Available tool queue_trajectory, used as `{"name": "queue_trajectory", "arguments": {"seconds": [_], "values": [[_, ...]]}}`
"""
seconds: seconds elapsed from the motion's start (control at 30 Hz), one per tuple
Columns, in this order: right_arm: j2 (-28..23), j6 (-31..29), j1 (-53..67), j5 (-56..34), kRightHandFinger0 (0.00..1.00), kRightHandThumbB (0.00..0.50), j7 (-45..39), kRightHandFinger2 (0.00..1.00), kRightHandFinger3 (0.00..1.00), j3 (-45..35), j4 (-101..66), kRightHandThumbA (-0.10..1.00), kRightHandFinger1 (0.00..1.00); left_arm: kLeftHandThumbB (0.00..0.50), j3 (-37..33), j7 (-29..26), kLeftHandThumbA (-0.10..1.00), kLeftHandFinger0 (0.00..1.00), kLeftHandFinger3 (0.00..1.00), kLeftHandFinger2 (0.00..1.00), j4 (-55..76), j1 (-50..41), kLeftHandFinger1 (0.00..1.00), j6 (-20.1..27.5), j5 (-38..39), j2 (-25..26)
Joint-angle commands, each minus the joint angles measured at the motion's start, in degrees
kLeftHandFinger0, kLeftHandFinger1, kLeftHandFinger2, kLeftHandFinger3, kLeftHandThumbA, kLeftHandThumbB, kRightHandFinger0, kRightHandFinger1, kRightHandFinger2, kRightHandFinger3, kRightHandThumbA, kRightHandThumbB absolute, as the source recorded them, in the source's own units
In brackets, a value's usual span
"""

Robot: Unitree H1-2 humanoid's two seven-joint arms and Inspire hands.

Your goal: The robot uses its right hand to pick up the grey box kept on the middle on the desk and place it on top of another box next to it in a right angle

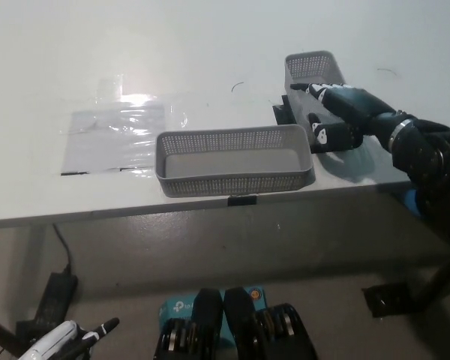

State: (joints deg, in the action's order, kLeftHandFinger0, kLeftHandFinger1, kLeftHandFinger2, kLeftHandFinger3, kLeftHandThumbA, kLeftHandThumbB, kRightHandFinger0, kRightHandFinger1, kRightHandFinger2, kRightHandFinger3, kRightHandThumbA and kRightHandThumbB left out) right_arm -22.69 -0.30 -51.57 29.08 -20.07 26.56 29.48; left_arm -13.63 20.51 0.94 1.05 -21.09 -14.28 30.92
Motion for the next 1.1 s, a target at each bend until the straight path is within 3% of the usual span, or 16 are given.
{"name": "queue_trajectory", "arguments": {"seconds": [0.0, 0.23, 0.33, 0.37, 0.43, 0.7, 0.93, 1.03, 1.07], "values": [[-1.37, -1.03, -3.75, 1.06, 1.0, 0.171, -0.94, 1.0, 1.0, -0.87, -0.17, -0.1, 1.0, 0.219, 0.62, -0.12, 0.97, 0.05, 0.11, 0.02, 1.94, -0.43, 0.0, 0.99, -0.74, 0.89], [-0.66, -2.26, -3.99, 2.21, 1.0, 0.185, 0.06, 1.0, 1.0, -0.38, 2.32, -0.1, 1.0, 0.207, 1.38, -0.1, 0.95, 0.02, 0.11, 0.0, 2.49, -0.54, 0.0, 0.67, -0.44, 0.74], [-0.62, -1.08, -3.95, 2.78, 1.0, 0.17, -0.42, 1.0, 1.0, -0.29, 2.56, -0.1, 1.0, 0.231, 1.28, 0.16, 0.99, 0.04, 0.1, 0.0, 2.64, 0.08, 0.0, 1.0, -0.9, 1.16], [-0.71, -0.59, -3.31, 3.95, 1.0, 0.156, -0.85, 1.0, 1.0, 0.65, 2.2, -0.1, 1.0, 0.227, 1.63, -0.05, 0.96, 0.05, 0.1, 0.0, 2.58, 0.11, 0.0, 0.52, -0.66, 0.81], [-0.51, -1.16, -3.15, 3.81, 1.0, 0.162, -0.93, 1.0, 1.0, 0.81, 3.14, -0.1, 1.0, 0.237, 1.96, 0.02, 0.96, 0.0, 0.09, 0.0, 2.34, 0.22, 0.0, 0.76, -0.24, 0.68], [-0.17, -2.24, -2.78, 5.15, 1.0, 0.168, 0.5, 1.0, 1.0, 2.07, 8.35, -0.1, 1.0, 0.263, 2.24, -0.22, 1.0, 0.0, 0.09, 0.0, 1.77, -0.08, 0.0, 2.9, -0.57, 1.12], [-0.13, 1.44, -2.83, 9.17, 1.0, 0.176, 0.21, 1.0, 1.0, 4.56, 11.11, -0.1, 1.0, 0.213, 2.89, -0.22, 0.93, 0.02, 0.12, 0.0, 2.32, -0.23, 0.0, 1.16, -0.26, 0.56], [0.05, 3.11, -3.24, 11.39, 0.98, 0.184, -0.32, 1.0, 1.0, 6.23, 12.03, 0.02, 1.0, 0.22, 2.8, -0.34, 0.95, 0.03, 0.11, 0.0, 2.82, -0.4, 0.0, 1.0, -0.8, 0.7], [-0.03, 3.5, -3.38, 13.36, 0.91, 0.186, -0.42, 1.0, 1.0, 7.77, 12.55, 0.03, 1.0, 0.217, 2.74, -0.37, 0.94, 0.05, 0.11, 0.0, 2.8, -0.39, 0.0, 1.16, -0.91, 0.73]]}}
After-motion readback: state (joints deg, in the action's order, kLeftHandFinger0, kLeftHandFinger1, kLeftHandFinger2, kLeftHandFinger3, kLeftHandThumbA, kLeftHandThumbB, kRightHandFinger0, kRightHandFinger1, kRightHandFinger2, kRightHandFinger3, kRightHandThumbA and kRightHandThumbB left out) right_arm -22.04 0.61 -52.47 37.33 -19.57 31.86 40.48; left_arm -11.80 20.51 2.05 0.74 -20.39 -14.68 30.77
